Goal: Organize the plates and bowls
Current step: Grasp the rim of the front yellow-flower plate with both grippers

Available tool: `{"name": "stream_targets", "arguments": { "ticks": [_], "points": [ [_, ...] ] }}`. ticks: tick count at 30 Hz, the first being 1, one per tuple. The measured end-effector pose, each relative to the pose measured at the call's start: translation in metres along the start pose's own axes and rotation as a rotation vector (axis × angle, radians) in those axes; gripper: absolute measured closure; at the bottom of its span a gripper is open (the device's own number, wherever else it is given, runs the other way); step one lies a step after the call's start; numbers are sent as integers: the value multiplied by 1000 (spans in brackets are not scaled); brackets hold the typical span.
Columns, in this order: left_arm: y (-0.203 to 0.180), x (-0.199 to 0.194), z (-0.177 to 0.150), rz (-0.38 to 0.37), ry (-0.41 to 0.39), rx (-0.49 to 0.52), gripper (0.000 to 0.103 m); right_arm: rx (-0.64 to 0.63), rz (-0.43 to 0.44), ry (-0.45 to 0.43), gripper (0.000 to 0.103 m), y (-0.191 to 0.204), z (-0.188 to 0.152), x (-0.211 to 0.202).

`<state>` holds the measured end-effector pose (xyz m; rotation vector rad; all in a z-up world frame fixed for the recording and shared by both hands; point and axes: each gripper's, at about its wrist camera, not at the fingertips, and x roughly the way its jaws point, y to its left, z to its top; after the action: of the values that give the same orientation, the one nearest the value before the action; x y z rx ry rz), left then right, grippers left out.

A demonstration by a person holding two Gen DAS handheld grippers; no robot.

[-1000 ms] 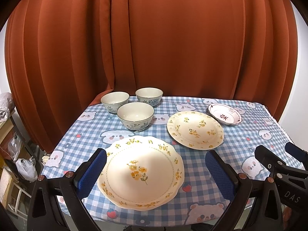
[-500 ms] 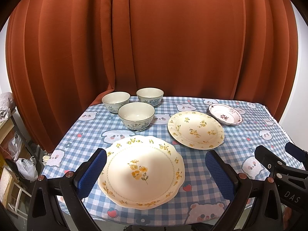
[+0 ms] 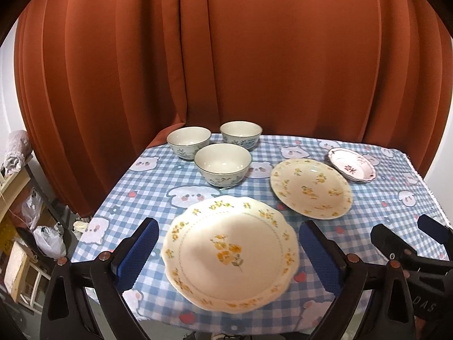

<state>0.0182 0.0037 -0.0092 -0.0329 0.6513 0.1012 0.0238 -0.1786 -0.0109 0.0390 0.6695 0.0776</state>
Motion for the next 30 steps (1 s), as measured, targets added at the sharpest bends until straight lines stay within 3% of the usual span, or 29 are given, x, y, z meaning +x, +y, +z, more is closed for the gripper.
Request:
{"name": "stream_targets", "arguments": {
  "ticks": [3, 12, 20, 30],
  "points": [
    [6, 16, 4, 6, 14, 22, 5, -5, 1, 27, 0, 10, 5, 16],
    [30, 87, 13, -5, 156, 43, 11, 14, -24, 132, 1, 37, 17, 79],
    [49, 140, -7, -18, 328, 31, 15, 32, -15, 281, 10, 60, 7, 142],
    [65, 179, -25, -47, 446, 11, 21, 26, 1, 418, 25, 82, -15, 194]
  ]
}}
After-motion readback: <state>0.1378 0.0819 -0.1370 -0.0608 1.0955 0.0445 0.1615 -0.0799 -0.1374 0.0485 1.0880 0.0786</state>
